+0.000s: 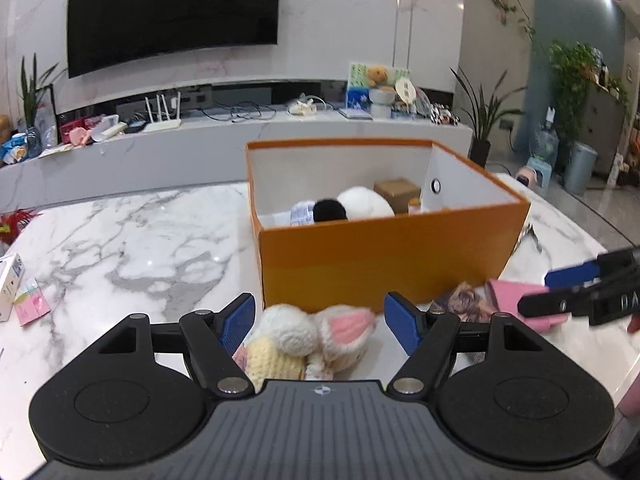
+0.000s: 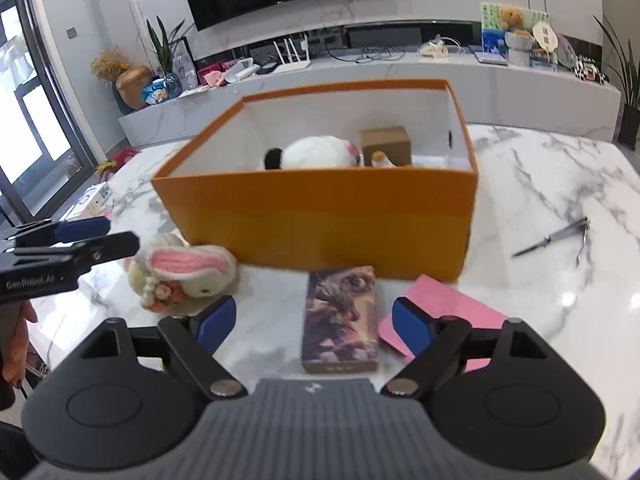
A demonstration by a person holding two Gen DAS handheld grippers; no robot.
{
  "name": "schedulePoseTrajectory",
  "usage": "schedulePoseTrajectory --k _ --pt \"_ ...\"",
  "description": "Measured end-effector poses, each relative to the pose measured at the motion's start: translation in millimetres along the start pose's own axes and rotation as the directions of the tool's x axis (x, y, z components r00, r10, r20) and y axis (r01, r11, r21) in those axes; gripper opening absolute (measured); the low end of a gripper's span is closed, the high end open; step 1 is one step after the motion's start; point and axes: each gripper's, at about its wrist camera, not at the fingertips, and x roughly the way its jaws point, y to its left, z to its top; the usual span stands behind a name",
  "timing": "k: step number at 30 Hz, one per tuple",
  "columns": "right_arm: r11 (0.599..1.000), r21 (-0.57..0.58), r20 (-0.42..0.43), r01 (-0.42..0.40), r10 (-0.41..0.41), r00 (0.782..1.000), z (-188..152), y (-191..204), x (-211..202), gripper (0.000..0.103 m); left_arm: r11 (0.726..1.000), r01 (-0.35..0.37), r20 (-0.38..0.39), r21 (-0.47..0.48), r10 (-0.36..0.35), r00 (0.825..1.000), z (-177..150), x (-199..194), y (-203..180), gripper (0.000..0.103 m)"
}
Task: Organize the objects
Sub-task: 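Release both plushes into the orange box and withdraw both tools over the table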
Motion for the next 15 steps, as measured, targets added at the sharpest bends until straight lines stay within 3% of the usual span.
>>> schedulePoseTrajectory --k 6,15 --pt "1.0 -0.003 -0.028 0.017 -0.017 0.999 0 -12 15 0.086 0.998 -0.015 -0.054 0.054 0.018 0.998 -12 17 -1 0.084" --pt "1.0 0.017 -0.044 -0.012 0.013 0.999 2 -21 21 0.087 0.999 0.038 -0.095 -0.001 -0.038 0.995 -14 37 15 0.084"
